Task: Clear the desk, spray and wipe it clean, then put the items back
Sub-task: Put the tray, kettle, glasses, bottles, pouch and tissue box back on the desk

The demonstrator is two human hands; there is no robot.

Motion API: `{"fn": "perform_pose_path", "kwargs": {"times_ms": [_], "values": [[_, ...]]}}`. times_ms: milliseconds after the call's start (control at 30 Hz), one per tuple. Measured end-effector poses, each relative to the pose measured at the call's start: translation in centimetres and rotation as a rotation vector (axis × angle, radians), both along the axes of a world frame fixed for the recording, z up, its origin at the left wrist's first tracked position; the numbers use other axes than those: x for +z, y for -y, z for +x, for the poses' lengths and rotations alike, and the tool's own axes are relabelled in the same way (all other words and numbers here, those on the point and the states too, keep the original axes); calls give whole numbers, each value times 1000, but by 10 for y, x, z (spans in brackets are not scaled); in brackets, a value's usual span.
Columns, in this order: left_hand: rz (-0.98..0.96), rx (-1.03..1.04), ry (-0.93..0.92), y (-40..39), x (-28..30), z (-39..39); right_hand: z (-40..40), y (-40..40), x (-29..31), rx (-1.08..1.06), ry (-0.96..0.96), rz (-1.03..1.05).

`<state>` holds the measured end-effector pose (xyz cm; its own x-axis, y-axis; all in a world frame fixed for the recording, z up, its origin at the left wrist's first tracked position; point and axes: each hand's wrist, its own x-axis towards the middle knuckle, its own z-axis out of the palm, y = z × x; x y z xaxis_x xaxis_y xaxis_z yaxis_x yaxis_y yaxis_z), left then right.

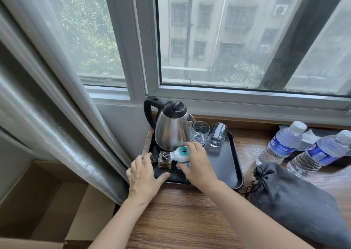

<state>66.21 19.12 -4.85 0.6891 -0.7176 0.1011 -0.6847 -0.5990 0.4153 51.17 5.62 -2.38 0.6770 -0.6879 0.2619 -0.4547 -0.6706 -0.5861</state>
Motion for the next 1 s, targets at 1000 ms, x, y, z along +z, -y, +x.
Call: {"fn": "perform_pose_path", "kwargs": {"times_ms": [1000], "values": [[-381, -575, 417, 94, 52, -60, -29, 155, 14, -639, 4, 971]]}}
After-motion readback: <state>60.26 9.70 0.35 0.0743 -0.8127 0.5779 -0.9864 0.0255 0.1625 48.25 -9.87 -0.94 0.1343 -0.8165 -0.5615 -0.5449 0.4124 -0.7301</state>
